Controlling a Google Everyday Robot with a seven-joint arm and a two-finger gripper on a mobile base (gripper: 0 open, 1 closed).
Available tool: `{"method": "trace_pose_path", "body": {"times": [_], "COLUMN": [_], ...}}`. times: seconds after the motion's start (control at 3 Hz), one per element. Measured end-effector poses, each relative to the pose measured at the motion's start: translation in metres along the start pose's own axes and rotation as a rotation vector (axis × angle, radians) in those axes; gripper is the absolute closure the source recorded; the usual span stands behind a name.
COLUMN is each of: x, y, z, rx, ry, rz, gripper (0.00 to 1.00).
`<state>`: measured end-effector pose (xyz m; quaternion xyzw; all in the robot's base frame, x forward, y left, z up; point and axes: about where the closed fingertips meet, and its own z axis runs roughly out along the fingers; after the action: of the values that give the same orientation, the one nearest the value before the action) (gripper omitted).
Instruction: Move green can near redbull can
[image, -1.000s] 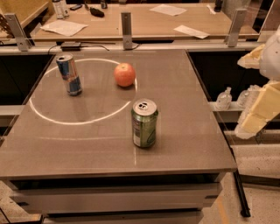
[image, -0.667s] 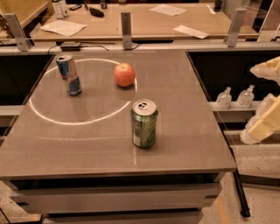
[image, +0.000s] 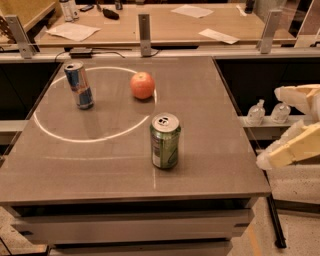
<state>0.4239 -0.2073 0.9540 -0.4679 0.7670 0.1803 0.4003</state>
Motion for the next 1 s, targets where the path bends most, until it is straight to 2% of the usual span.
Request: {"method": "trace_pose_path", "body": {"times": [0.33,0.67,1.0], "x": [-0.032,-0.032,-0.027], "y": [0.027,0.029,0.040], "z": [0.047,0.051,0.060], "rx": [-0.083,-0.086,-0.095], "ry": [-0.078,-0.067,-0.095], "rz": [-0.029,-0.026,-0.001], "gripper": [0.00,0.00,0.00]}}
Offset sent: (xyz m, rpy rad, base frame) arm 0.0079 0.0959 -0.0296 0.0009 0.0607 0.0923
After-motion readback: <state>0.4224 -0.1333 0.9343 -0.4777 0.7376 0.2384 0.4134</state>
